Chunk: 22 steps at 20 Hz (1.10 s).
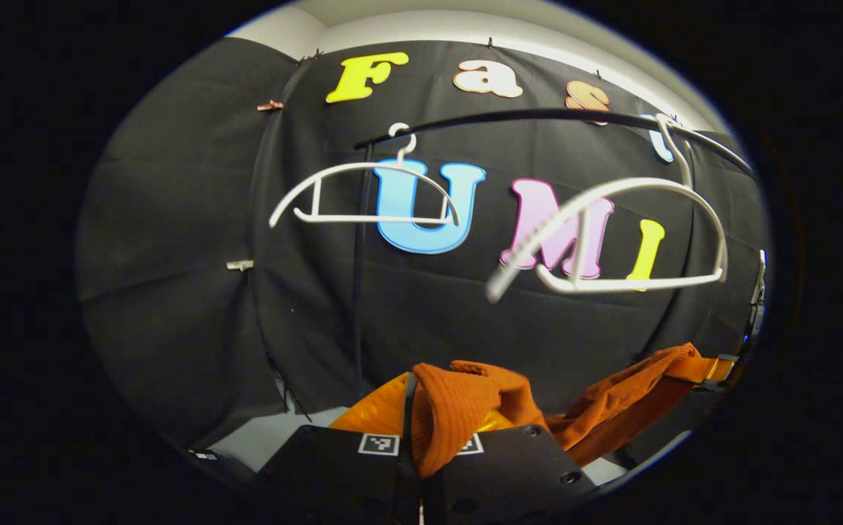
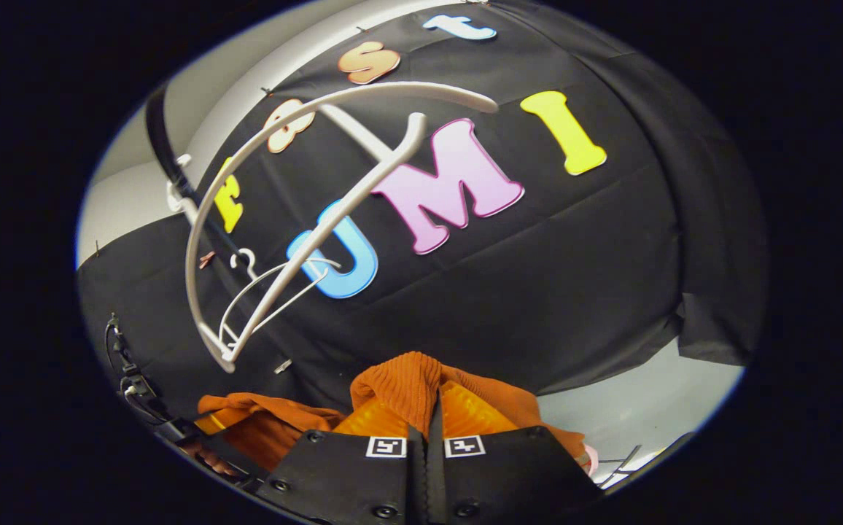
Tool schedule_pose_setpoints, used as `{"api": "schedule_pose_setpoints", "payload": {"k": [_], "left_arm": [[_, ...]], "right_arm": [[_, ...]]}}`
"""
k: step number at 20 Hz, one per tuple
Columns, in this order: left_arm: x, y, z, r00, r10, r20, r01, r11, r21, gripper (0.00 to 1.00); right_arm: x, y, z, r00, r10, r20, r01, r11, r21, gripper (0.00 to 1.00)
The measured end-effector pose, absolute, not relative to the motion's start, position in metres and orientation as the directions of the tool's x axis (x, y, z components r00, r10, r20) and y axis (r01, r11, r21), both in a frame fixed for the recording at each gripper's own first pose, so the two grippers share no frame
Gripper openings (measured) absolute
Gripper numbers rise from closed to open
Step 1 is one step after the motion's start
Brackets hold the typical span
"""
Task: Grasp the clothes on the hanger with both hands and then place them into the laundry hamper below.
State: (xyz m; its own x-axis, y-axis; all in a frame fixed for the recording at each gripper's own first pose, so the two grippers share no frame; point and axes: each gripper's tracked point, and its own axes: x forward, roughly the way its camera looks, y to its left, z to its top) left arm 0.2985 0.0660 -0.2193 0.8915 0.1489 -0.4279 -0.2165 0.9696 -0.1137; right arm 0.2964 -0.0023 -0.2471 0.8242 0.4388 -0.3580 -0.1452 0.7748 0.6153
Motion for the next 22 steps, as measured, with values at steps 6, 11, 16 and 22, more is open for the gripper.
{"api": "schedule_pose_setpoints", "payload": {"k": [6, 11, 16, 22], "left_arm": [[0.294, -0.015, -0.209, 0.911, -0.029, -0.411, -0.059, 0.978, -0.2, 0.08], [0.304, -0.042, -0.181, 0.933, -0.085, -0.349, -0.014, 0.962, -0.272, 0.08], [0.305, -0.058, -0.239, 0.915, -0.1, -0.39, -0.02, 0.956, -0.292, 0.09], [0.303, -0.066, -0.345, 0.87, -0.099, -0.482, -0.034, 0.965, -0.26, 0.09]], "right_arm": [[0.26, 0.05, -0.212, 0.76, 0.58, -0.291, -0.299, 0.711, 0.636, 0.04], [0.247, 0.062, -0.19, 0.732, 0.626, -0.268, -0.371, 0.697, 0.614, 0.04], [0.241, 0.054, -0.252, 0.712, 0.598, -0.367, -0.337, 0.75, 0.569, 0.05], [0.237, 0.032, -0.36, 0.666, 0.526, -0.53, -0.292, 0.837, 0.464, 0.05]]}}
